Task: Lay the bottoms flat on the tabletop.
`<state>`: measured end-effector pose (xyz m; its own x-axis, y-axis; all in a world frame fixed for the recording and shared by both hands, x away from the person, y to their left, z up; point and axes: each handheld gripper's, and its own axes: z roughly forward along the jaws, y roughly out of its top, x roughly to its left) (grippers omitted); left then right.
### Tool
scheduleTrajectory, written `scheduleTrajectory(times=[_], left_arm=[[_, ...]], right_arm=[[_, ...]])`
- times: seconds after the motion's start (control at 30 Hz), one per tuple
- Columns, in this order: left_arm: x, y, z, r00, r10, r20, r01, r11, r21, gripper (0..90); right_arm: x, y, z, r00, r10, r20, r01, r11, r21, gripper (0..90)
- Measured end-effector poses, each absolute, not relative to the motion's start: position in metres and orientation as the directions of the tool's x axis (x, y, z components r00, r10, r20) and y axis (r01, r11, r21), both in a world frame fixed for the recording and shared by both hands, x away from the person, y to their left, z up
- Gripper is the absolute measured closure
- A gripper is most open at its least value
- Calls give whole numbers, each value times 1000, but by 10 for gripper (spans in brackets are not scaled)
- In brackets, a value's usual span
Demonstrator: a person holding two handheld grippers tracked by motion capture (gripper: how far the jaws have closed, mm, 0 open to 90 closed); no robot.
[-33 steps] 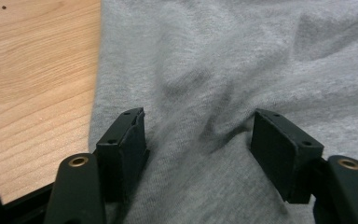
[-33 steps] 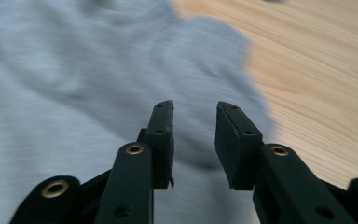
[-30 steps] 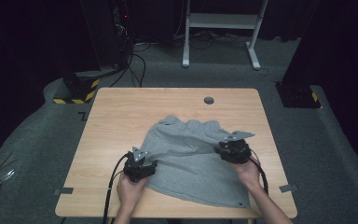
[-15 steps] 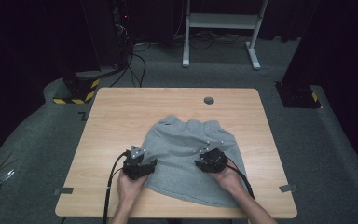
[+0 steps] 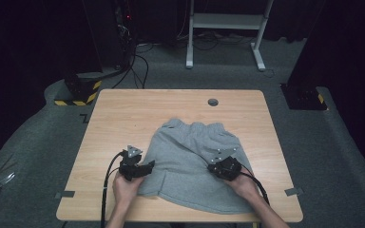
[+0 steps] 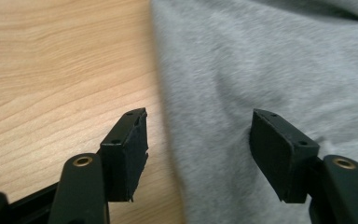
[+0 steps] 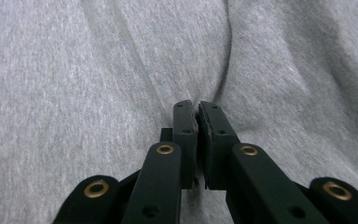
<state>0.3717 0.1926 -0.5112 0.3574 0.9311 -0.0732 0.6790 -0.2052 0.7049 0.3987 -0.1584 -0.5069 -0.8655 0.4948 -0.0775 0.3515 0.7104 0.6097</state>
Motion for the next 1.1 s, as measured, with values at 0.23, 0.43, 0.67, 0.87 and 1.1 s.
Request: scheduleTrajectory(times=[0.23, 0.43, 0.67, 0.87, 1.1], left_arm=[[375, 193, -516, 349, 937, -15, 681, -243, 691, 536], [377, 200, -516, 363, 932, -15, 674, -251, 695, 780], [374, 198, -515, 376, 926, -20, 663, -254, 704, 777], [373, 195, -515, 371, 928, -45, 657, -228, 718, 552], [372, 191, -517, 406, 913, -41, 661, -262, 703, 811]], right_arm=[[408, -166, -509, -852, 514, -96, 346, 691, 635, 812], [430, -171, -510, -812, 580, -68, 410, 648, 642, 854], [426, -170, -505, -792, 610, -27, 454, 617, 643, 685], [410, -159, -500, -818, 576, -4, 426, 609, 669, 643], [402, -151, -513, -795, 607, -6, 451, 597, 664, 646]])
